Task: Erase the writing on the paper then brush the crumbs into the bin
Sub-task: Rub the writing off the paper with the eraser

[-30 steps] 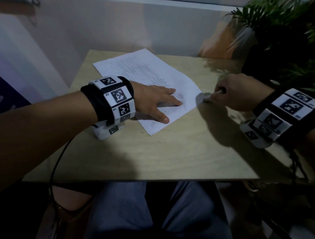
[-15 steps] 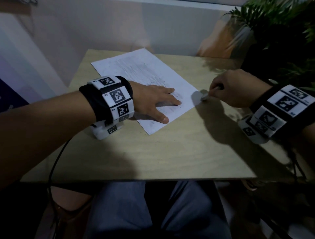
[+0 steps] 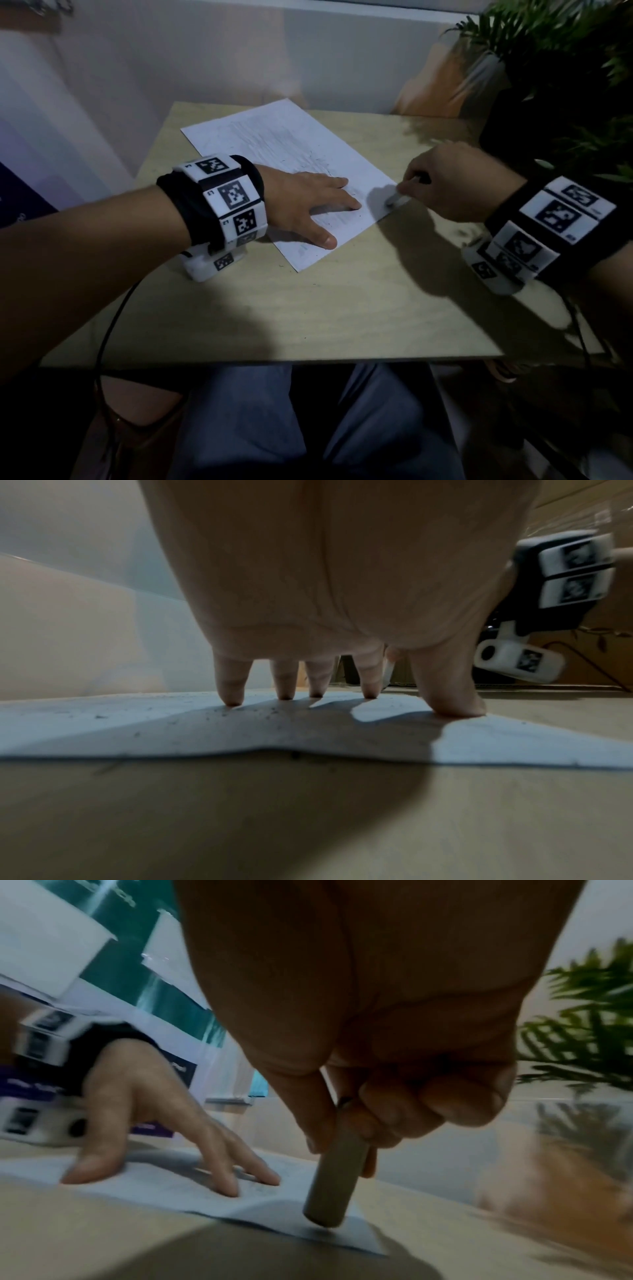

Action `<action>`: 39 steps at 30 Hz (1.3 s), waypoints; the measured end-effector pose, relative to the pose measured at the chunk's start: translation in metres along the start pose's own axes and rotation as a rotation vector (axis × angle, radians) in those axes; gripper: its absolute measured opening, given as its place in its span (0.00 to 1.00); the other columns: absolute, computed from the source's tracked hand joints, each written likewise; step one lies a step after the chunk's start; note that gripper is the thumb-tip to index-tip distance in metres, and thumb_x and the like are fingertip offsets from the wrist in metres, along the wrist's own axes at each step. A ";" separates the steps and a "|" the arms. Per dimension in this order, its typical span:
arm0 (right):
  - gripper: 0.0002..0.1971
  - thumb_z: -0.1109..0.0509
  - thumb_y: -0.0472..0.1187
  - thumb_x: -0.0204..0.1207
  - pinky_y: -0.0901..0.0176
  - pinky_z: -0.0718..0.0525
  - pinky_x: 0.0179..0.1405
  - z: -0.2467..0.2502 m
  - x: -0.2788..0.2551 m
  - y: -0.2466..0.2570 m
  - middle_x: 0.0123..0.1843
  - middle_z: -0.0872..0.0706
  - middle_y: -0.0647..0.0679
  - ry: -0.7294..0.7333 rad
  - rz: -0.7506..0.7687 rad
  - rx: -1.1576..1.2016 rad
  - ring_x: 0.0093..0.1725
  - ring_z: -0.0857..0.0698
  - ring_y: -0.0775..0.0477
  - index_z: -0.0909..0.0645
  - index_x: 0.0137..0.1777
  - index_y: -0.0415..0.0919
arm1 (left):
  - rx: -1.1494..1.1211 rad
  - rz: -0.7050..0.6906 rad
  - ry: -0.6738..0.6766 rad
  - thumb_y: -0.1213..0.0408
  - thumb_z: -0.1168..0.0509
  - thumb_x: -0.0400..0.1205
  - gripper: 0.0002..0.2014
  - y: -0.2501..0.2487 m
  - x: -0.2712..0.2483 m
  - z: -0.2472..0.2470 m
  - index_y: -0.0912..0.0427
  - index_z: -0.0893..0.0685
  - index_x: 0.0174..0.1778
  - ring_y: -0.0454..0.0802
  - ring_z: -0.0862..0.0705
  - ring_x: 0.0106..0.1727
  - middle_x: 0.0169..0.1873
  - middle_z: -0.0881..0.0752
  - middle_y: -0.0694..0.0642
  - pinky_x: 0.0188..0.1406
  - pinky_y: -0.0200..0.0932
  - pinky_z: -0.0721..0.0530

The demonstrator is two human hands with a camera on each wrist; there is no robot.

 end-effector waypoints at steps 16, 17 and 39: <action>0.13 0.29 0.55 0.80 0.53 0.26 0.45 -0.013 0.016 0.004 0.52 0.11 0.44 0.000 -0.076 0.085 0.52 0.17 0.38 0.16 0.51 0.44 | 0.033 0.001 -0.045 0.34 0.37 0.82 0.42 0.002 0.004 -0.002 0.39 0.47 0.90 0.51 0.52 0.90 0.91 0.56 0.49 0.89 0.56 0.49; 0.14 0.29 0.55 0.80 0.53 0.28 0.45 -0.013 0.017 0.000 0.53 0.12 0.42 -0.014 -0.089 0.036 0.54 0.17 0.36 0.16 0.51 0.44 | 0.040 0.008 -0.069 0.32 0.38 0.82 0.42 0.004 0.004 -0.003 0.39 0.47 0.89 0.52 0.51 0.90 0.91 0.56 0.50 0.88 0.57 0.48; 0.11 0.33 0.54 0.82 0.48 0.19 0.47 -0.027 0.013 0.029 0.43 0.15 0.52 -0.078 0.055 0.214 0.46 0.17 0.41 0.20 0.56 0.48 | 0.095 0.213 0.022 0.21 0.40 0.74 0.54 0.005 -0.007 0.001 0.38 0.59 0.90 0.55 0.57 0.91 0.90 0.63 0.49 0.88 0.64 0.51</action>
Point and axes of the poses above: each hand's wrist, its own x-axis towards the middle knuckle, its own z-axis out of the back of the hand, y = z × x, the point moved 3 cm from there along x, towards the middle knuckle
